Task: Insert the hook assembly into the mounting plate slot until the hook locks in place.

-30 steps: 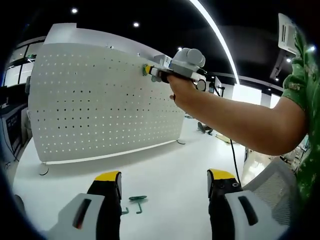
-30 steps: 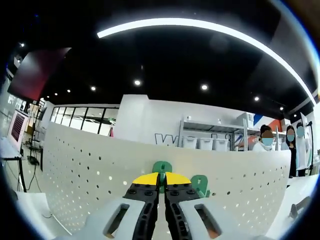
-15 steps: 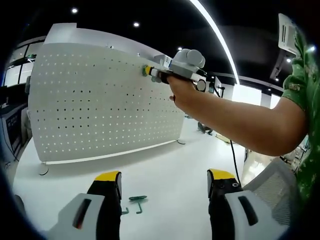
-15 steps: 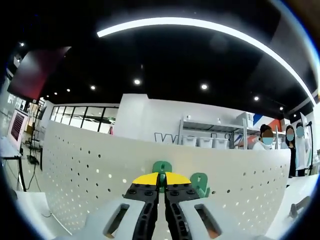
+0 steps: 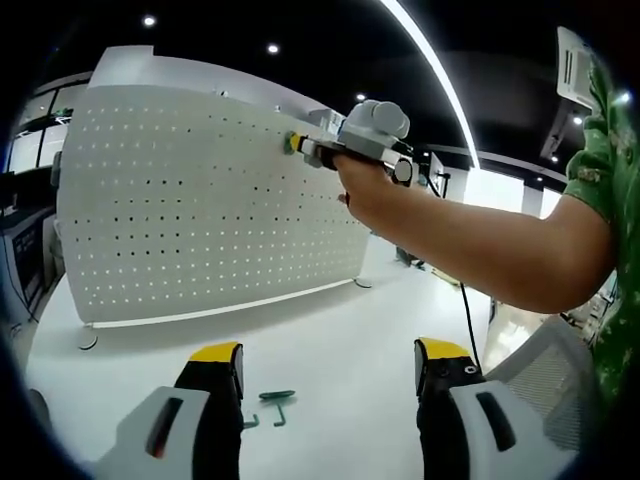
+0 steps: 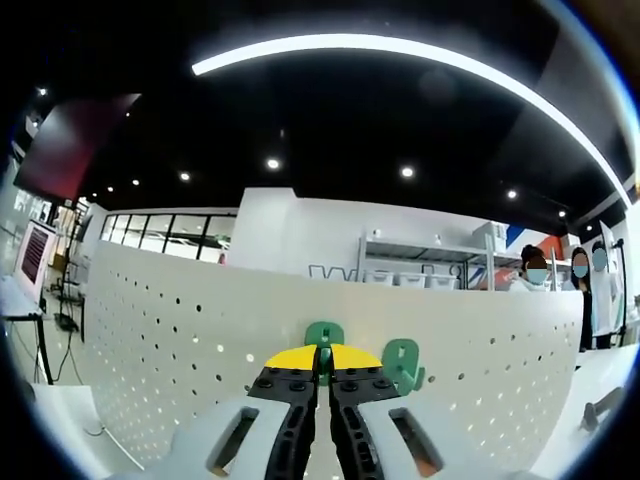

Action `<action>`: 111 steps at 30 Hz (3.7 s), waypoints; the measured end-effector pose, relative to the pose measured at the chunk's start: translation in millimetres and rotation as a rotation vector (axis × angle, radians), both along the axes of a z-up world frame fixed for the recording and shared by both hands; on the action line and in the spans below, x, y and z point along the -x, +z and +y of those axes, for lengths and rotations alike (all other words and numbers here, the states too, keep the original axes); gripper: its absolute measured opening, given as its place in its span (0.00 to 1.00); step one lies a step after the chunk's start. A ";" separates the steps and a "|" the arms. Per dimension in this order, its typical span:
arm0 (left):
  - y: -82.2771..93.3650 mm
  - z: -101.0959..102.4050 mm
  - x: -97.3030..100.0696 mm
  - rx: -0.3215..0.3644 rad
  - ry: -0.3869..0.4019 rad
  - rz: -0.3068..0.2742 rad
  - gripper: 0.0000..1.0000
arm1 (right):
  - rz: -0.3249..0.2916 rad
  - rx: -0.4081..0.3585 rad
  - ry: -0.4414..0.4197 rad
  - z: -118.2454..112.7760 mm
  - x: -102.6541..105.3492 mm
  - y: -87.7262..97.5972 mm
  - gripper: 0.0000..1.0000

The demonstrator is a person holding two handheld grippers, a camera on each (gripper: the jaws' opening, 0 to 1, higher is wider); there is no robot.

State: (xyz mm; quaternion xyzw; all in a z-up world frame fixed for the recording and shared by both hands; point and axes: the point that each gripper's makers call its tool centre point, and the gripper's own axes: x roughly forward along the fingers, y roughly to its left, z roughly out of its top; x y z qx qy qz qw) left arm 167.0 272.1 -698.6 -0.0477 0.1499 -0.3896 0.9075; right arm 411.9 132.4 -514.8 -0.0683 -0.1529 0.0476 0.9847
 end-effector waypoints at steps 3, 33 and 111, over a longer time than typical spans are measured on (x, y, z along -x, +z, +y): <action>0.2 -0.2 -0.2 0.001 0.000 0.000 0.72 | 0.001 0.000 0.000 -0.4 -0.4 -0.5 0.02; -0.7 0.5 -1.1 -0.001 0.000 0.002 0.72 | 0.012 0.015 -0.001 0.2 -3.6 -5.6 0.02; -1.4 -1.1 0.5 -0.009 -0.006 -0.002 0.72 | 0.168 -0.071 0.093 2.1 28.3 -67.8 0.37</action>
